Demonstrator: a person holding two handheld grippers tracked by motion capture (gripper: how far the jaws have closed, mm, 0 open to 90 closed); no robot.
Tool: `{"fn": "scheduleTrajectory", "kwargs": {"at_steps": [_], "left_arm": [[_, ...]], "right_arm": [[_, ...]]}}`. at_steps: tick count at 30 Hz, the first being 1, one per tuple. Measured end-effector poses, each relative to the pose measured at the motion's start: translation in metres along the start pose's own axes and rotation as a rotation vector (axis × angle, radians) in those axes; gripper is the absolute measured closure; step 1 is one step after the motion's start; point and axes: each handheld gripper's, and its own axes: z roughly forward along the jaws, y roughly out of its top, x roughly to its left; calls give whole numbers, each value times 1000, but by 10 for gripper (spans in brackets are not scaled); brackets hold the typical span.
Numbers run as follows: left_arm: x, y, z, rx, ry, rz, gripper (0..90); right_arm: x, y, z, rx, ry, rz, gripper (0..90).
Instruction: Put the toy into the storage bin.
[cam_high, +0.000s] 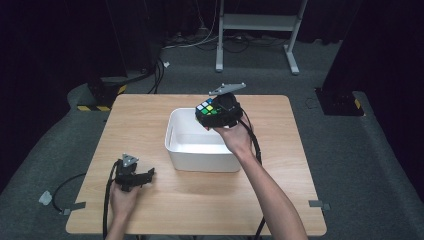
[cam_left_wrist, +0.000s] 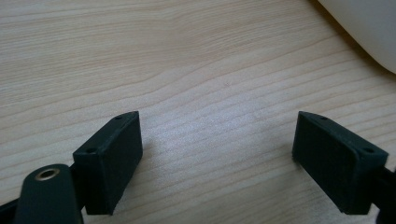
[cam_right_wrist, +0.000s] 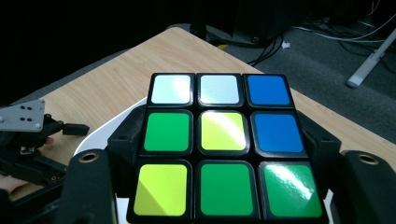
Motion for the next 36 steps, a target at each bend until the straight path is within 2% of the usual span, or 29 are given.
{"fn": "scheduleTrajectory", "kwargs": {"at_steps": [9, 17, 25, 27, 36], "left_arm": [[0, 0, 0, -1, -1, -1, 161], [0, 0, 0, -3, -3, -4, 161], [1, 0, 0, -4, -4, -4, 162], [1, 0, 0, -4, -4, -4, 162], [1, 0, 0, -4, -4, -4, 162]], "right_arm": [[-1, 0, 24, 40, -27, 14, 337], [-1, 1, 38, 68, -41, 14, 337], [1, 0, 49, 89, -43, 11, 337], [1, -1, 52, 91, -31, 19, 337], [-4, -9, 62, 119, -31, 41, 337]]}}
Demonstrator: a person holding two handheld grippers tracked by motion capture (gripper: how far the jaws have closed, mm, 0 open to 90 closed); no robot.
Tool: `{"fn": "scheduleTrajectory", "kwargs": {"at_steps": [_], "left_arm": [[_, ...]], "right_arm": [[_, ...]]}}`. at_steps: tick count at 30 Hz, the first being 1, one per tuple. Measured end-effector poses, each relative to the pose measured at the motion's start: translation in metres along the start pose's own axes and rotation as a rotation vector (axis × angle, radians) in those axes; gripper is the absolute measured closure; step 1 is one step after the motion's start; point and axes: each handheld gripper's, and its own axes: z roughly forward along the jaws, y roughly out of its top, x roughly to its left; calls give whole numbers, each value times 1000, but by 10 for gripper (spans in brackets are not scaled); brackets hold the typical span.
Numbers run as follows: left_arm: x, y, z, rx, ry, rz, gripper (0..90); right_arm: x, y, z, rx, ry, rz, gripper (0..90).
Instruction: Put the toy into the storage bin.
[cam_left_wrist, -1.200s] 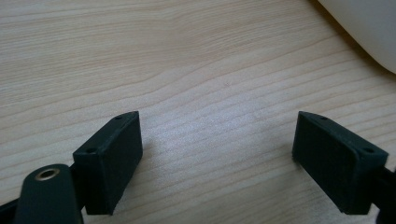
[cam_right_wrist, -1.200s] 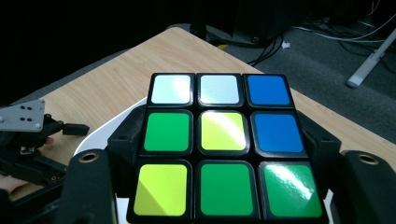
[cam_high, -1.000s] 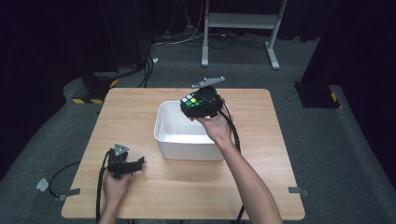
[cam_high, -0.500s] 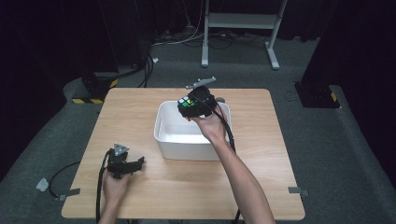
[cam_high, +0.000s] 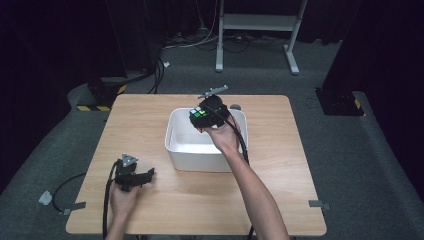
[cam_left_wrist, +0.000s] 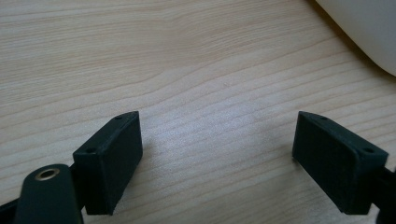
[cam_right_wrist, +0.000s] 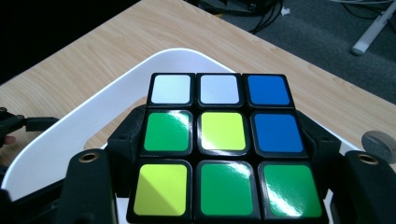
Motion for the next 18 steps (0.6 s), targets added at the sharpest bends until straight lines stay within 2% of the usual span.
{"fn": "scheduleTrajectory", "kwargs": {"at_steps": [8, 18], "left_arm": [[0, 0, 0, 1, 0, 1, 162], [0, 0, 0, 1, 2, 1, 162]], "right_arm": [[-1, -3, 5, 21, -8, 8, 337], [-3, -9, 12, 47, 5, 20, 337]]}}
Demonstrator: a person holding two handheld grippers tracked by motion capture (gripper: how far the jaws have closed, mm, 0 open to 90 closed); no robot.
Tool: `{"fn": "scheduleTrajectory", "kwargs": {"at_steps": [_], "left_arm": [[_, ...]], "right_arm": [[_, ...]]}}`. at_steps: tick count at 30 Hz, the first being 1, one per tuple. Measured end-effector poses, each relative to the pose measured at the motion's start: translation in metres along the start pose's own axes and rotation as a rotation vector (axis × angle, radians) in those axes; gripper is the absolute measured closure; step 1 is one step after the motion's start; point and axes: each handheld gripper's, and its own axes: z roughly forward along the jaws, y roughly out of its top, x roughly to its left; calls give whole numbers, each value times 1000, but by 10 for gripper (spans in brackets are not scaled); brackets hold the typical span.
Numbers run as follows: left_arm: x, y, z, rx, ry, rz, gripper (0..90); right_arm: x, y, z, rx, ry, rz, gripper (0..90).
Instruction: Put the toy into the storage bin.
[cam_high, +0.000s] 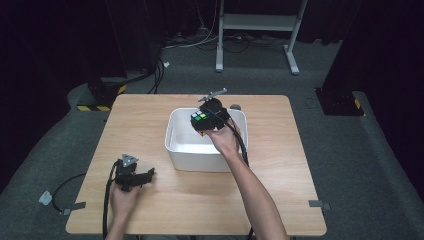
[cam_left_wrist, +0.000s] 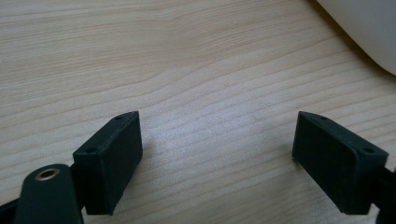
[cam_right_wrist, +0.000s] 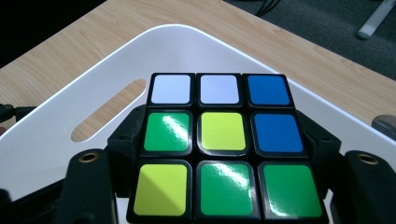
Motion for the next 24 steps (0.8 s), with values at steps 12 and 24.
{"fn": "scheduleTrajectory", "kwargs": {"at_steps": [12, 24], "left_arm": [[0, 0, 0, 2, 1, 2, 162], [0, 0, 0, 2, 2, 3, 162]], "right_arm": [[-3, -6, 3, 16, 5, 9, 337], [-3, -9, 0, 11, -19, 1, 336]]}}
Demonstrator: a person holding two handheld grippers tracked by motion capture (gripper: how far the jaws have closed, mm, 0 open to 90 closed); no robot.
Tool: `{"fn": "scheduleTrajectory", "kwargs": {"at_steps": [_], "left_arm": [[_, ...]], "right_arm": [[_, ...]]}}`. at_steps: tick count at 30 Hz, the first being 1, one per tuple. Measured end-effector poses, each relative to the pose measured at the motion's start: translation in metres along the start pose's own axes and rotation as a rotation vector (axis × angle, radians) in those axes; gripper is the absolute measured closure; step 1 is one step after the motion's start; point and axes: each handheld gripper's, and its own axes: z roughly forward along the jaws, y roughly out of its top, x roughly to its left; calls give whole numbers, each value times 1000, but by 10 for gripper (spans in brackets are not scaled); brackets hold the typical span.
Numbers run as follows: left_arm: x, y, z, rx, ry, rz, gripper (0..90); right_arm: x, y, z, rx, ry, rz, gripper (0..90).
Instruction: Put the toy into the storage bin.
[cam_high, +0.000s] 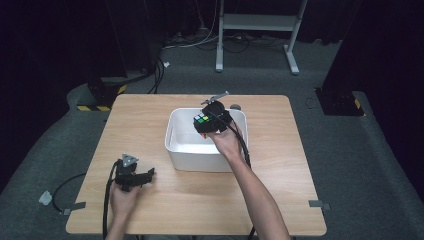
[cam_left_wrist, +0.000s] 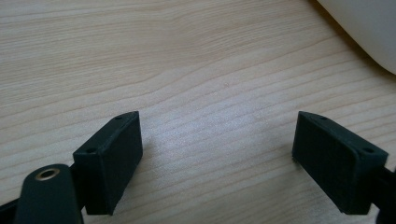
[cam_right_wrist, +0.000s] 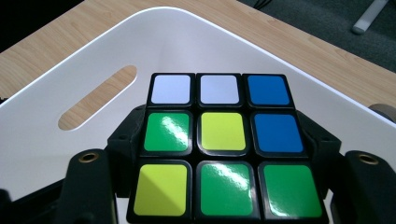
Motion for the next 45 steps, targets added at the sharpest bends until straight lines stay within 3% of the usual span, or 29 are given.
{"fn": "scheduleTrajectory", "kwargs": {"at_steps": [45], "left_arm": [[0, 0, 0, 0, 0, -1, 164]], "right_arm": [[-8, -12, -20, -6, -15, -4, 336]]}}
